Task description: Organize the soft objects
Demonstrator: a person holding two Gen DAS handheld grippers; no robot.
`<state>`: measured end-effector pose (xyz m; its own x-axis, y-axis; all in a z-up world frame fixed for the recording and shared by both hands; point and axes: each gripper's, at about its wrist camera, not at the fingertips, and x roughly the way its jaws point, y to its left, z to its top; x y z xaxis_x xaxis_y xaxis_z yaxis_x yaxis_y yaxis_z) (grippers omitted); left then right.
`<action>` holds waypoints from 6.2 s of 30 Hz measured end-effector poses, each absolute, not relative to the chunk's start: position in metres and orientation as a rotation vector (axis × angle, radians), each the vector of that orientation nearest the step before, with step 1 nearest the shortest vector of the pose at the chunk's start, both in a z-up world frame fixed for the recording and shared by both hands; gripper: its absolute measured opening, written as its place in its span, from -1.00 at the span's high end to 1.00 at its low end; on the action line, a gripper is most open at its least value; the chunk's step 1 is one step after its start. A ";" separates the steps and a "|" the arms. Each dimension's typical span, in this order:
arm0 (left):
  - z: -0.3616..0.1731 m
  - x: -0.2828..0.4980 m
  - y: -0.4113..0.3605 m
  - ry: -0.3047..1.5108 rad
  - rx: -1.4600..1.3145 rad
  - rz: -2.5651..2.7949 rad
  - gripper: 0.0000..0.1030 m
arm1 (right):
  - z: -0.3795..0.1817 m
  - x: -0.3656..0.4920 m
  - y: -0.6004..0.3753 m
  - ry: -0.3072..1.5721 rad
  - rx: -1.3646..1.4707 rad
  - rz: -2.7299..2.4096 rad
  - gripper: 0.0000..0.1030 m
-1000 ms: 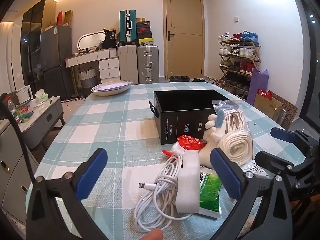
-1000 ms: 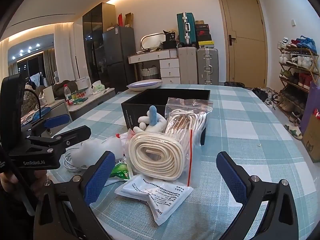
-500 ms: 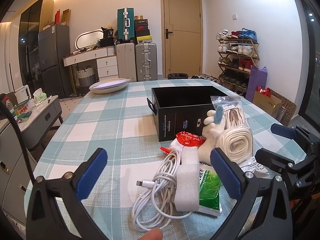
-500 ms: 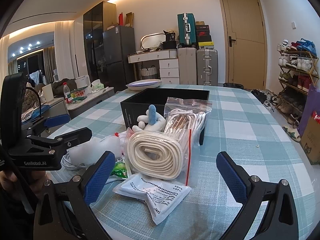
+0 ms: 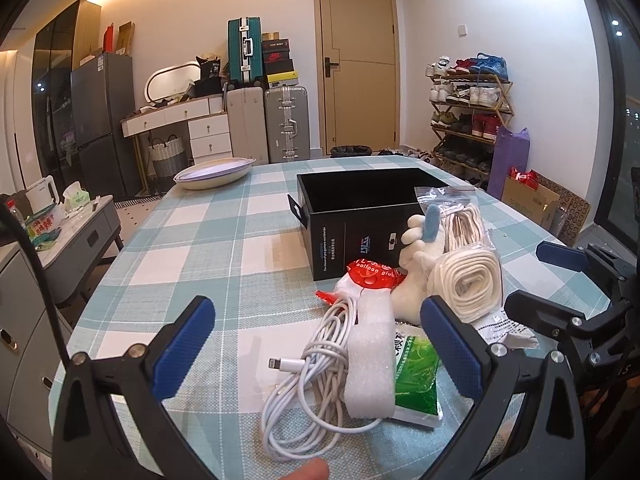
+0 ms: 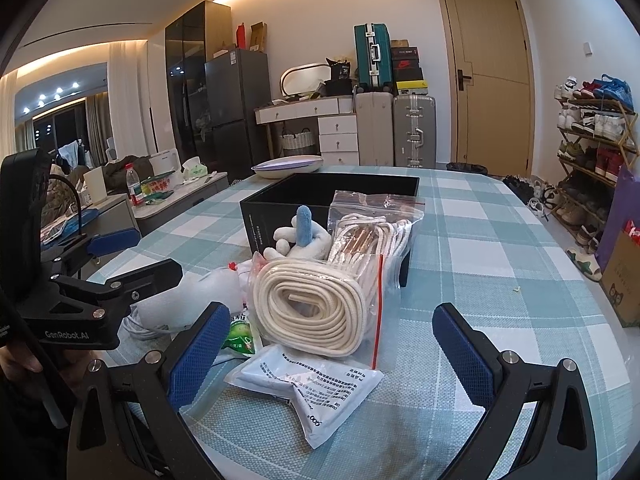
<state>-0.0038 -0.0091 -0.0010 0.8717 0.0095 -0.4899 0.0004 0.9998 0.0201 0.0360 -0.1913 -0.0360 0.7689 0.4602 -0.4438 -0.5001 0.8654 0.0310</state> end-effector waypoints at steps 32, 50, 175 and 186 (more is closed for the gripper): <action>-0.014 0.004 -0.010 0.565 0.038 -0.049 -0.90 | -0.041 0.065 -0.176 0.601 -0.111 0.529 -0.97; -0.017 0.005 -0.005 0.586 0.025 -0.057 -0.75 | -0.043 0.082 -0.145 0.661 -0.202 0.468 -0.93; 0.053 0.131 -0.006 0.505 -0.087 -0.172 0.61 | 0.068 0.150 -0.164 0.427 -0.062 0.572 -0.09; 0.038 0.155 -0.011 0.557 -0.083 -0.179 0.61 | 0.050 0.188 -0.152 0.493 -0.097 0.569 -0.09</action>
<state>0.1554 -0.0108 0.0380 0.8339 -0.1908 -0.5179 0.1458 0.9812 -0.1267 0.1878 -0.1522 0.0497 0.7299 0.4927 -0.4738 -0.5385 0.8414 0.0454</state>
